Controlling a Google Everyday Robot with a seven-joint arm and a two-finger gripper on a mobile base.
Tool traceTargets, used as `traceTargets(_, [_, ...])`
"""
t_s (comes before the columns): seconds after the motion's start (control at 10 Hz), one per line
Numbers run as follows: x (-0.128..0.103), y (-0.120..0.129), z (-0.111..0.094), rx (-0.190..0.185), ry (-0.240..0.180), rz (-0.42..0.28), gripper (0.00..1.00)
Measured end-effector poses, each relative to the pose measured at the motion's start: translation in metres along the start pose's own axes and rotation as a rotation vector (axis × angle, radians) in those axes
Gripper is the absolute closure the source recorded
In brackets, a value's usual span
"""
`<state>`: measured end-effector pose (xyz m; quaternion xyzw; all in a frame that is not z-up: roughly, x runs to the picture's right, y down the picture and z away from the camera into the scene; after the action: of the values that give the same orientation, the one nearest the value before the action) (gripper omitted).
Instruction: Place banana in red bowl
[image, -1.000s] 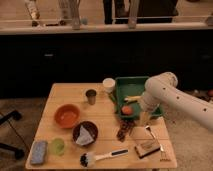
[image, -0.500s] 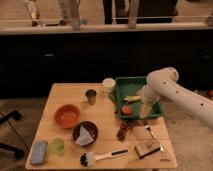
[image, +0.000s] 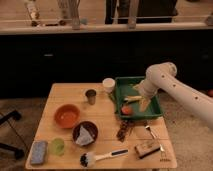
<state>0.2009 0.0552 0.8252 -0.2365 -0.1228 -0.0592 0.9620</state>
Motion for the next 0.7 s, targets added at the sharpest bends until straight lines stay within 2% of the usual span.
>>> traceTargets(0.3, [0.006,-0.033,0.021,-0.01,-0.006,-0.032,0.2])
traceTargets(0.7, [0.02,-0.044,0.046,-0.058,-0.003,-0.009,0.2])
